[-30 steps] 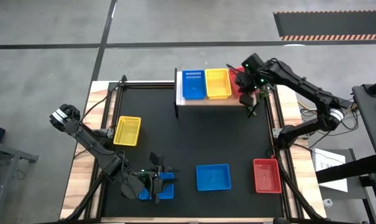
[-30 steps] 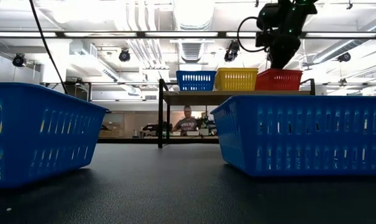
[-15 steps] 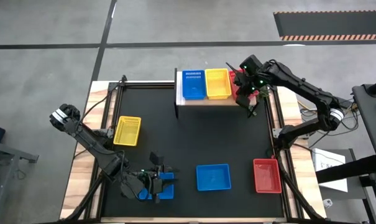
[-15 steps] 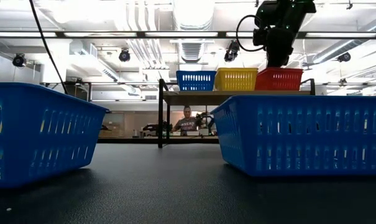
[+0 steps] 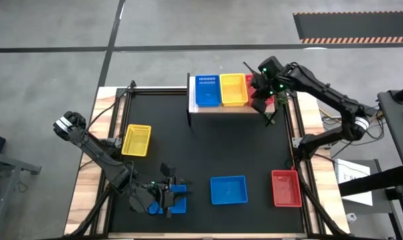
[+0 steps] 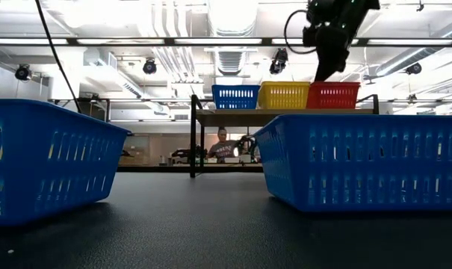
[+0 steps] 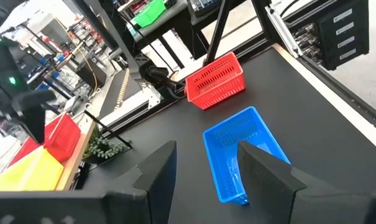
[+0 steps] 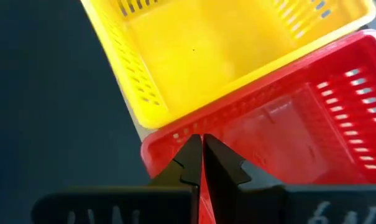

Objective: Stack baskets on shelf by color
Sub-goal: Stack the left red bin on top of the red bin on the shelf, then stack the yellow bin on top of the yellow bin on the shelf

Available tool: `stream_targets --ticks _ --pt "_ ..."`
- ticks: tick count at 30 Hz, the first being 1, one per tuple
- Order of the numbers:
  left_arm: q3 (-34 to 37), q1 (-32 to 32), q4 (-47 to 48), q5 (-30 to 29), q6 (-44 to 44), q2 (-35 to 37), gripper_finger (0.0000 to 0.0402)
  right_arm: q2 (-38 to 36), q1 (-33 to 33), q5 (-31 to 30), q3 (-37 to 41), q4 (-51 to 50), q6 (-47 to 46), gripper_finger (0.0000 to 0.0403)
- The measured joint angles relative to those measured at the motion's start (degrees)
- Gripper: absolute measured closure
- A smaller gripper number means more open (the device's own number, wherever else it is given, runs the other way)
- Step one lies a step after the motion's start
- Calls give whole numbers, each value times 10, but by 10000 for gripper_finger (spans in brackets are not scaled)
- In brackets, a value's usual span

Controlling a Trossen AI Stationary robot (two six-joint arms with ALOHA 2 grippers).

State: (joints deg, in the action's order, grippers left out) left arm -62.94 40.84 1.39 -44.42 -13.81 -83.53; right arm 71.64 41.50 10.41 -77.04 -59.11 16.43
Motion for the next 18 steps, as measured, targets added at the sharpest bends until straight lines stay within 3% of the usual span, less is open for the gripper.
stream_targets --ticks 7,13,18 --pt "20 0 -33 1 51 0 246 -80 -45 5 19 41 -36 394" --pt "66 0 -162 6 61 -4 246 -162 -186 -12 84 123 -76 394" --pt "104 0 -267 6 60 -4 246 -209 -321 -94 137 197 -91 394"
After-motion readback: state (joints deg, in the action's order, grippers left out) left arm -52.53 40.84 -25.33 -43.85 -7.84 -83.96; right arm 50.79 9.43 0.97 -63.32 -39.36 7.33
